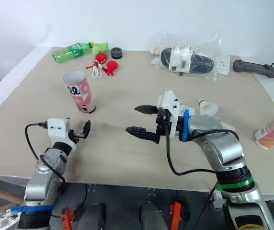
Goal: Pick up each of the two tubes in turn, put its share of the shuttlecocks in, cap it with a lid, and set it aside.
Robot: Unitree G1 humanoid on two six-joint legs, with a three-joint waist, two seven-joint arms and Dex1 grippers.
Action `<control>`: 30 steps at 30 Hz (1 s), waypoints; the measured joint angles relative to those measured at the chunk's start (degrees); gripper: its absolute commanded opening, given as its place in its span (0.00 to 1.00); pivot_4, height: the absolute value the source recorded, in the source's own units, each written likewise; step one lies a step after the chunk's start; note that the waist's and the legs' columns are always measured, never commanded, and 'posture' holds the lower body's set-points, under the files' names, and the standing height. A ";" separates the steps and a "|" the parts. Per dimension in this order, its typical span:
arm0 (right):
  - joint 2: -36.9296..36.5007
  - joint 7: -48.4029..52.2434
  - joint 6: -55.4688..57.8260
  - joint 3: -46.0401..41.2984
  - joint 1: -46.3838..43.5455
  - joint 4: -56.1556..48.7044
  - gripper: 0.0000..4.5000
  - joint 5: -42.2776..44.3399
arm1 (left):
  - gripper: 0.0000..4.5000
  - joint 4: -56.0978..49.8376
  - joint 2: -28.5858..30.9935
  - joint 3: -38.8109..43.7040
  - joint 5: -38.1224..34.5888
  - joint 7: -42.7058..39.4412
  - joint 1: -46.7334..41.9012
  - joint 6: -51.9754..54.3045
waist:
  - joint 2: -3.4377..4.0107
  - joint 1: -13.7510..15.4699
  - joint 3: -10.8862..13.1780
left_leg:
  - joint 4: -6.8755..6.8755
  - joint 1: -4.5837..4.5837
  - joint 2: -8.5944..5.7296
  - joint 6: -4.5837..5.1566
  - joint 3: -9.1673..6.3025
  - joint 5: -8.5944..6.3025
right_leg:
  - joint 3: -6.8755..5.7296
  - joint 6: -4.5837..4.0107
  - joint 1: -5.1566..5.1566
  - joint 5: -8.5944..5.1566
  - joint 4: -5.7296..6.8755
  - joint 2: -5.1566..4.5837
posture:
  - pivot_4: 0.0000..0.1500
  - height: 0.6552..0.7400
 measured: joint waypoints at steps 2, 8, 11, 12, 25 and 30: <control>0.99 -0.03 -0.18 0.06 -0.73 0.40 0.98 -0.71 | 1.00 3.48 0.89 0.42 0.06 -0.01 -2.46 0.06 | 0.00 -0.01 0.00 | 0.00 -0.07 0.00 0.00 -0.01 0.00 | -0.02 0.01 -0.05 -0.01 0.00 0.00 | 1.00 1.00; 2.31 -0.19 -0.31 0.06 -1.21 0.44 0.98 -2.07 | 1.00 13.02 3.38 0.41 0.13 -1.73 -9.92 -0.73 | 0.00 -0.01 0.00 | 0.00 -0.09 0.00 -0.01 -0.06 0.00 | -0.07 0.01 -0.05 0.00 0.00 0.00 | 1.00 1.00; 2.62 -0.40 -0.30 0.04 -1.19 0.43 0.98 -2.41 | 1.00 16.55 4.09 0.42 0.10 -2.65 -12.37 -1.75 | 0.00 -0.02 0.00 | 0.00 -0.10 0.00 -0.02 -0.07 0.01 | -0.07 0.01 -0.05 0.00 0.00 0.00 | 1.00 1.00; 2.81 -0.49 -0.30 0.03 -1.18 0.39 0.98 -2.51 | 1.00 18.42 4.32 0.41 0.10 -3.08 -13.59 -2.36 | 0.00 -0.02 0.00 | 0.00 -0.10 0.00 -0.01 -0.08 0.01 | -0.08 0.01 -0.05 0.00 0.00 0.00 | 1.00 1.00; 6.29 -5.43 0.26 -2.28 -1.06 0.28 0.98 -2.73 | 1.00 43.90 7.59 0.21 0.20 -9.11 -28.42 -12.14 | 0.00 -0.05 0.00 | 0.00 -0.17 0.00 -0.03 -0.16 0.01 | -0.16 0.01 -0.08 0.01 0.01 0.00 | 1.00 1.00; 7.08 -7.51 1.10 -3.28 -1.09 1.11 0.98 -2.72 | 1.00 51.39 8.49 0.52 0.20 -9.95 -32.31 -15.78 | 0.01 -0.06 0.00 | 0.00 -0.20 -0.01 -0.03 -0.18 0.02 | -0.19 0.01 -0.08 0.00 0.01 0.00 | 1.00 1.00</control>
